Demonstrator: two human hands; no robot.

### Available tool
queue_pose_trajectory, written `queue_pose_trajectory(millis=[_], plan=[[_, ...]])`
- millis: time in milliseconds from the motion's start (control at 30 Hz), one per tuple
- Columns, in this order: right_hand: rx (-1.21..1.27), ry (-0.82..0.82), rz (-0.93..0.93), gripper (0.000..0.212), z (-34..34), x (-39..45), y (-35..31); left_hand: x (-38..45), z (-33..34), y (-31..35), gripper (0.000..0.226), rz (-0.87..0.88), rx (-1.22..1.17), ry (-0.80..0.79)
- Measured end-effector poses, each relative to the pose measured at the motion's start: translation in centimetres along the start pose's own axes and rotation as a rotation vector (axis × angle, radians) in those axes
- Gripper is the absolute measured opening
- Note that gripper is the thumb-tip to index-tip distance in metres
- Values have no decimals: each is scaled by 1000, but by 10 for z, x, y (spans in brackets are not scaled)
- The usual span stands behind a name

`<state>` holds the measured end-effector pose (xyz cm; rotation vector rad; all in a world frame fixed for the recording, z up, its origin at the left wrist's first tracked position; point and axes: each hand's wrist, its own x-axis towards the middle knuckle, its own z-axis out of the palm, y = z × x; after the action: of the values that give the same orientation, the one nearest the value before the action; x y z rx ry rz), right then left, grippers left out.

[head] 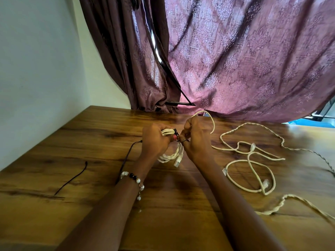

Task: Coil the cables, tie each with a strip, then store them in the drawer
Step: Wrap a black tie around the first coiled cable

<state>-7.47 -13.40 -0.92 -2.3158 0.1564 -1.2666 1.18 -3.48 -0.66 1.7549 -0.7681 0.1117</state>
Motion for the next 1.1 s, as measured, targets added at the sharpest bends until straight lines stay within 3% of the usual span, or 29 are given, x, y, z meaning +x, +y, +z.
queue_pose_trajectory(millis=[400, 533, 867, 1100], plan=[[-32, 75, -72, 36, 1, -2, 1, -3, 2, 1, 25, 33, -29, -16], [-98, 87, -109, 21, 2, -3, -3, -3, 2, -3, 23, 52, -62, -23], [-160, 136, -191, 13, 1, -4, -4, -4, 5, -6, 25, 28, -107, -86], [-57, -30, -33, 33, -6, 10, 15, -4, 6, -3, 25, -65, -103, 33]])
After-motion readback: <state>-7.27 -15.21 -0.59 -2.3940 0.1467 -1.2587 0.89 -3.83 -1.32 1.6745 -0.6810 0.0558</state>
